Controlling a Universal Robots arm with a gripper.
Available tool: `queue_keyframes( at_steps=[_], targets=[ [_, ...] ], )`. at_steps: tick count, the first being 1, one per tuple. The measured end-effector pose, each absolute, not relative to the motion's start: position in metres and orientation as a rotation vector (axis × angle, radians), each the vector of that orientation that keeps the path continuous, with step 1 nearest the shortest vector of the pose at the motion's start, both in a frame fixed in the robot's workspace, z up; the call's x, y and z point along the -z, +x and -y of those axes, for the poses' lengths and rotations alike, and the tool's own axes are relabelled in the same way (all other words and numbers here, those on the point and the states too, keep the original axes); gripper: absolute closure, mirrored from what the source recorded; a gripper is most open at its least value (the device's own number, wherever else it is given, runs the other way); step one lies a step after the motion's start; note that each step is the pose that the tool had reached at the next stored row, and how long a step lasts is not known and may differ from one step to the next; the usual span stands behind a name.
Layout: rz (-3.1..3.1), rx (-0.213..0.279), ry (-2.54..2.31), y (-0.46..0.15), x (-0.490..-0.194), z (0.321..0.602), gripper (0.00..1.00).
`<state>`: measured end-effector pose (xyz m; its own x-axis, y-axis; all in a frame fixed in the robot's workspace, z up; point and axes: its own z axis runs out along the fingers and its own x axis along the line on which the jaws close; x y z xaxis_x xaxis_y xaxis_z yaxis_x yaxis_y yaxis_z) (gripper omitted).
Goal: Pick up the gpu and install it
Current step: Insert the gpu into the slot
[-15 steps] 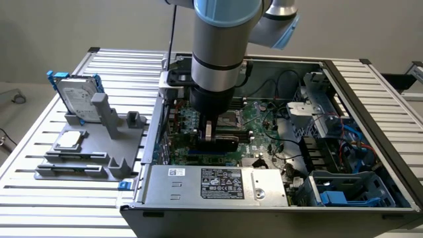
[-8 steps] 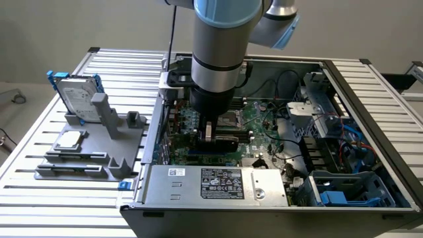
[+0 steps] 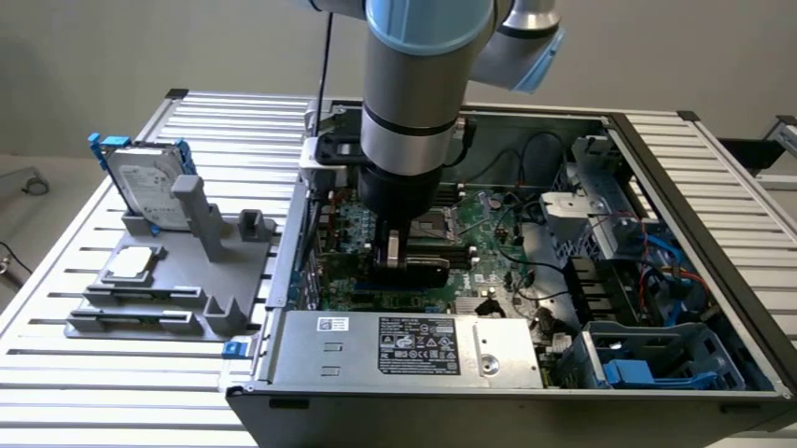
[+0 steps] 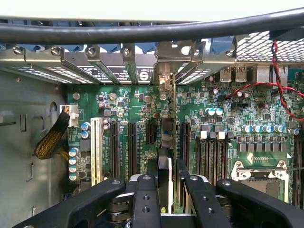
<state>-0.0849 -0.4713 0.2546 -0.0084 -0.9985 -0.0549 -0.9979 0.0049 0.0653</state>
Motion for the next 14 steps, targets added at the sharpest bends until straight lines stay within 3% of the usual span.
queue_keyframes(
  at_steps=[8,9,14],
  targets=[
    [2.222,0.134,2.207,-0.085,-0.255,0.471,0.73],
    [2.222,0.134,2.207,-0.085,-0.256,0.471,0.66],
    [2.222,0.135,2.207,-0.085,-0.269,0.471,0.66]
  ],
)
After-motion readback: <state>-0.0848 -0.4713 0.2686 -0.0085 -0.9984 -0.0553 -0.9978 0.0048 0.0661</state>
